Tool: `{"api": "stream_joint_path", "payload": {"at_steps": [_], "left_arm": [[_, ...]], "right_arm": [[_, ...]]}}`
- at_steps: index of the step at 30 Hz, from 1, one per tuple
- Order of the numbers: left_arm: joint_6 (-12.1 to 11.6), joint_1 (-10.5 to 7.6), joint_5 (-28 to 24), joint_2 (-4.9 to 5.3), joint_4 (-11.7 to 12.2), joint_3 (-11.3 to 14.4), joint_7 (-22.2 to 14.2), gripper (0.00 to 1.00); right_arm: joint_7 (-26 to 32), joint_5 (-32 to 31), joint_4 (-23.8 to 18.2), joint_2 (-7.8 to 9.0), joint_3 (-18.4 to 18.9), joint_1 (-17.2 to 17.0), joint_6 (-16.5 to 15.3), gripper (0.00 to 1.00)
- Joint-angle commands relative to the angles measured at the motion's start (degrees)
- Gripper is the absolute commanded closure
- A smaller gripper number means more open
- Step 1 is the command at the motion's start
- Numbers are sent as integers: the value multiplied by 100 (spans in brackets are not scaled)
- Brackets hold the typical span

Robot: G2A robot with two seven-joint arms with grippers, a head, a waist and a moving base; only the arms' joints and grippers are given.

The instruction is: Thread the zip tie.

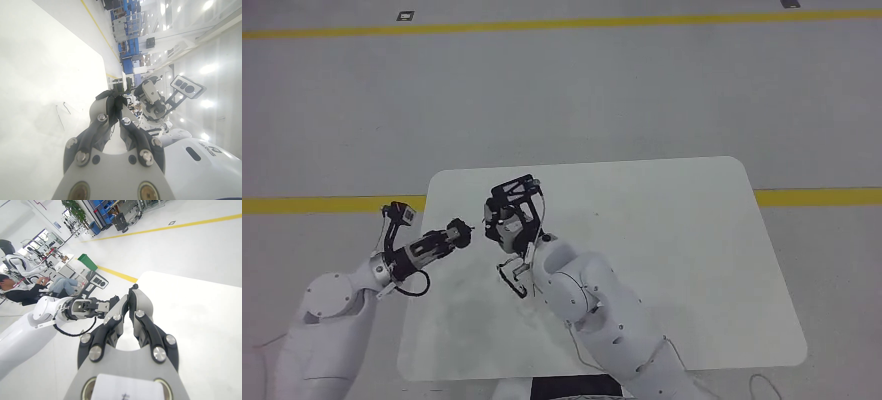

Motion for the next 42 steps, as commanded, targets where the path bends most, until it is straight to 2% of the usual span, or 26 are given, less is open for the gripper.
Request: {"api": "stream_joint_path", "payload": {"at_steps": [1,15,27,39,42], "left_arm": [[0,0,-2,1,1,0,-2,100],[0,0,-2,1,1,0,-2,100],[0,63,612,-37,-283,276,1065,100],[0,63,590,-42,-311,286,1105,100],[0,63,590,-42,-311,286,1105,100]], "right_arm": [[2,2,0,0,1,0,0,100],[2,2,0,0,1,0,0,100],[2,2,0,0,1,0,0,100],[2,2,0,0,1,0,0,100],[-152,-39,50,11,-3,-29,-5,100]]}}
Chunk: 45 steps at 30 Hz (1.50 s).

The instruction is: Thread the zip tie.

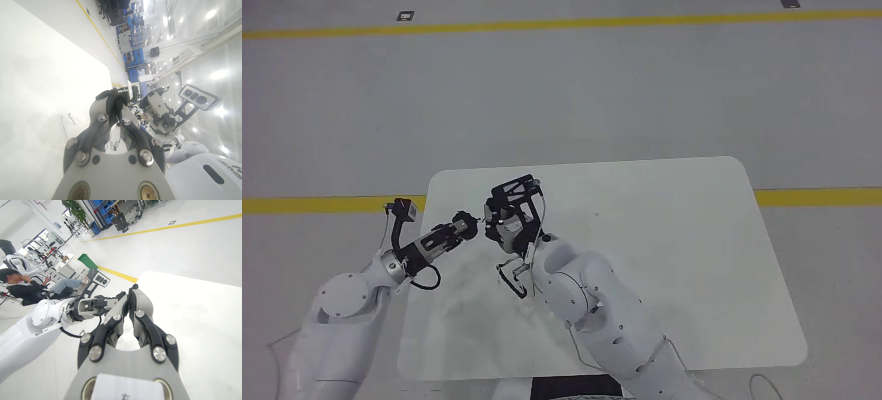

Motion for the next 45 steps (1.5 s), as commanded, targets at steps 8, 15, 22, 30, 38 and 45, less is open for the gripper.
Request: {"api": "stream_joint_path", "payload": {"at_steps": [8,15,22,30,38,45], "left_arm": [[0,0,0,0,0,0,0,100],[0,0,0,0,0,0,0,100],[0,0,0,0,0,0,0,100],[0,0,0,0,0,0,0,100],[0,0,0,0,0,0,0,100],[0,0,0,0,0,0,0,100]], "right_arm": [[-340,11,233,-2,-75,83,66,100],[-569,72,481,-27,-156,215,134,100],[-569,72,481,-27,-156,215,134,100],[-712,32,569,-5,-159,176,107,100],[-751,116,711,-13,-191,277,89,100],[-817,162,813,-24,-244,336,106,100]]}}
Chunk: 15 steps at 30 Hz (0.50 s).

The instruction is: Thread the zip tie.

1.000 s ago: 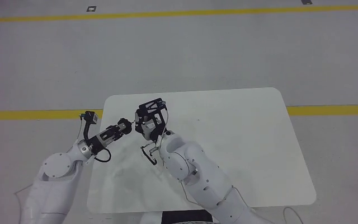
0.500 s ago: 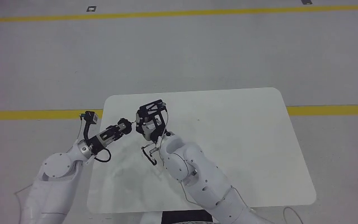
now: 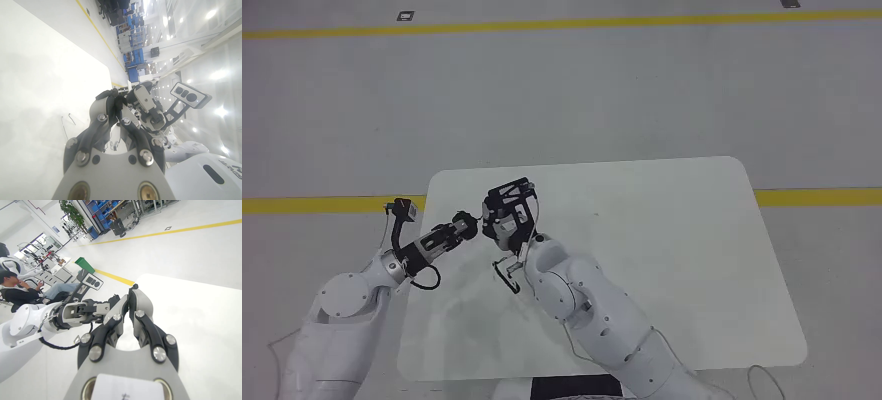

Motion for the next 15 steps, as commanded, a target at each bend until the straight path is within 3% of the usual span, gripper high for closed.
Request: {"api": "stream_joint_path", "payload": {"at_steps": [1,15], "left_arm": [[0,0,0,0,0,0,0,100],[0,0,0,0,0,0,0,100]], "right_arm": [[-40,15,17,-3,-10,4,15,100],[-140,21,101,-13,-51,55,146,100]]}}
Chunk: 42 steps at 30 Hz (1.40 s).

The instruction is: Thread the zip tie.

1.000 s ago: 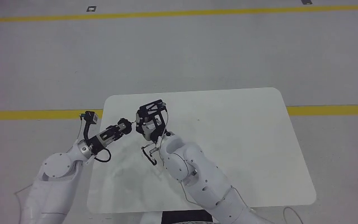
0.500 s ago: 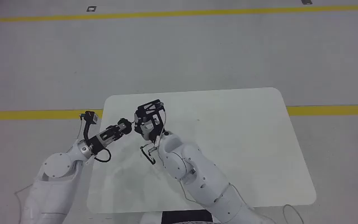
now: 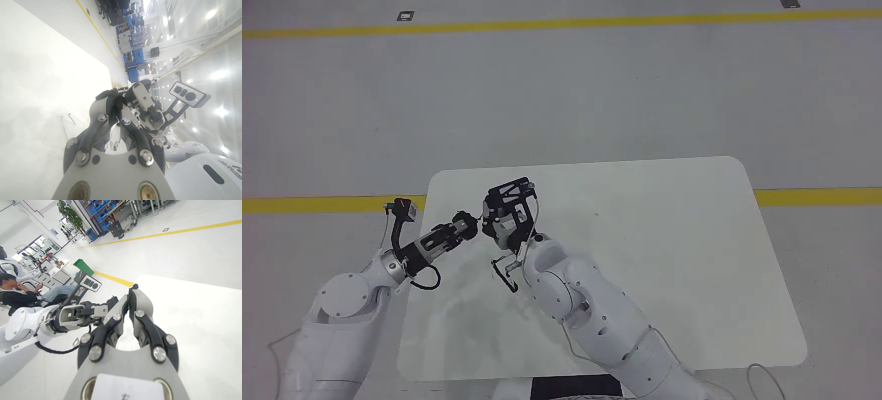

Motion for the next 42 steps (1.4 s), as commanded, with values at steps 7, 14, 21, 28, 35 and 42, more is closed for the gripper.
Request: {"api": "stream_joint_path", "payload": {"at_steps": [7,14,21,28,35,42], "left_arm": [[0,0,0,0,0,0,0,100],[0,0,0,0,0,0,0,100],[0,0,0,0,0,0,0,100],[0,0,0,0,0,0,0,100],[0,0,0,0,0,0,0,100],[0,0,0,0,0,0,0,100]], "right_arm": [[-10,-5,0,6,1,-2,25,100],[-4,-5,-3,11,0,1,24,100],[-3,-17,-10,15,-8,2,40,100],[-39,-23,-25,19,-9,-5,49,100],[-53,-24,-55,29,-5,-25,26,100],[-16,3,-44,31,-16,-15,5,100]]}}
